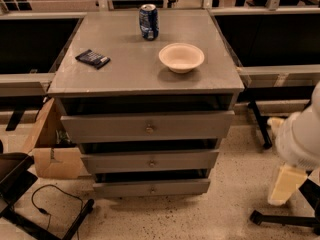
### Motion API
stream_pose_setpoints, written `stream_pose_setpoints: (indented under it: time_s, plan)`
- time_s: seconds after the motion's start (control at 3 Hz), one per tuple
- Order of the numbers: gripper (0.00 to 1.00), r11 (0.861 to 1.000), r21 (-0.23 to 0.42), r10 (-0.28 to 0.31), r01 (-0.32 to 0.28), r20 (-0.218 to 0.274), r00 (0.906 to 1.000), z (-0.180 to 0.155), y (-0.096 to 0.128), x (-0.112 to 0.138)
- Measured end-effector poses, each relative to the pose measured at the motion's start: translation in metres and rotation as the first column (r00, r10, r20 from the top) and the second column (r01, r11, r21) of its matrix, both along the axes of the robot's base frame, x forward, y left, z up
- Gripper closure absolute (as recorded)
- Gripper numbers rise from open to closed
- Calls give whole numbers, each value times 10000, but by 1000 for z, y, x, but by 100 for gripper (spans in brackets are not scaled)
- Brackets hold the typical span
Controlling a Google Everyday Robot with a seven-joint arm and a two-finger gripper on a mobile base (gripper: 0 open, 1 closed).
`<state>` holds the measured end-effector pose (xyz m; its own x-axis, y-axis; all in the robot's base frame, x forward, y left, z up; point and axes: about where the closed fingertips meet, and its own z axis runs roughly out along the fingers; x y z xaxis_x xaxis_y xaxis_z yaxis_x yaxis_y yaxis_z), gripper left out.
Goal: Open bottom drawer
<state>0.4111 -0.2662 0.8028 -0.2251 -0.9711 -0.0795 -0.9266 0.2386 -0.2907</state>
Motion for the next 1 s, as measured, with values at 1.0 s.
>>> stream_pose_setpoints:
  time_s: [1.0]
  plan:
    - [0,9984,-557,18,-37,-346,9994,-116,-10,-16]
